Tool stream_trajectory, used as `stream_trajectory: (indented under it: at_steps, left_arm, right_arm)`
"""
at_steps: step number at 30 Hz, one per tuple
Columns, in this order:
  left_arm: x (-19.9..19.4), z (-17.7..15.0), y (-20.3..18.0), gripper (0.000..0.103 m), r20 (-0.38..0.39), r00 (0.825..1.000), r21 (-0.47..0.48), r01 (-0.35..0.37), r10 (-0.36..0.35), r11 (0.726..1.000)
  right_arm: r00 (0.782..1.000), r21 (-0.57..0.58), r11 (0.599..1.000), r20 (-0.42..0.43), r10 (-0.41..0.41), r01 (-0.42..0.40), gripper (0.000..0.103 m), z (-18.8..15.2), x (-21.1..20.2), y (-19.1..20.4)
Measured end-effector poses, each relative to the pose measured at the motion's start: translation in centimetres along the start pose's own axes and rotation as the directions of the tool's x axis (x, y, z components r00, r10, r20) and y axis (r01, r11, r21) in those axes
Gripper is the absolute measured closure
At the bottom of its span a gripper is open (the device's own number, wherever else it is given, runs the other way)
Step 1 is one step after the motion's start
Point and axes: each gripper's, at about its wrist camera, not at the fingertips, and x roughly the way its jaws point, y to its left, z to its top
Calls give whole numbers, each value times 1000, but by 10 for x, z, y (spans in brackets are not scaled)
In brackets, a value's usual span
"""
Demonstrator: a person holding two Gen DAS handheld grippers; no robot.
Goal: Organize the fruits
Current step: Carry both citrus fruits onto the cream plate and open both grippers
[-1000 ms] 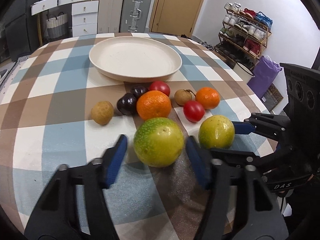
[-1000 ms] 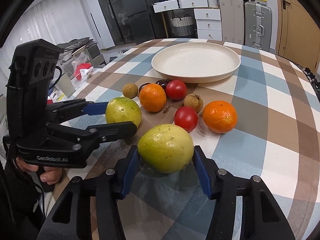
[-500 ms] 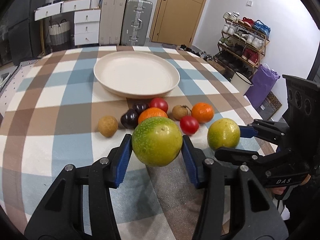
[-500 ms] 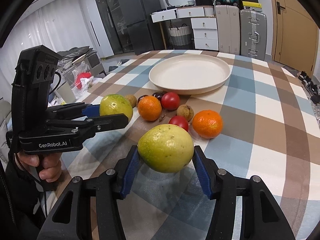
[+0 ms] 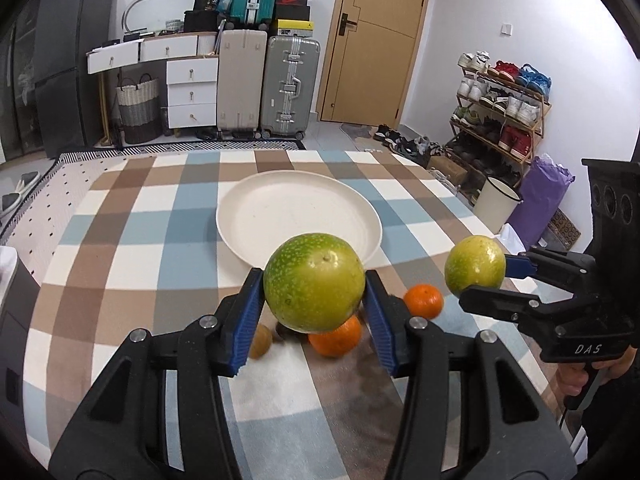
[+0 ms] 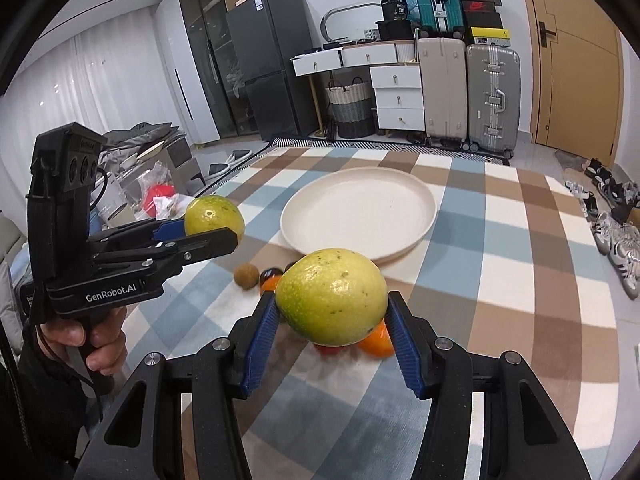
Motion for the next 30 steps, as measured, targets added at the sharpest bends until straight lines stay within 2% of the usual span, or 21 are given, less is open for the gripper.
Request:
stream_trajectory:
  at_steps: [8, 30]
  left_arm:
    - [19, 14, 12, 56, -4, 999, -11, -35, 35, 999]
    - [116, 30, 38, 56, -92, 994, 2, -66, 66, 998]
  right_arm:
    - [1000, 32, 999, 3, -12, 12, 48, 26, 20, -12]
    - [995, 100, 993, -81, -62, 70, 48, 53, 113, -39]
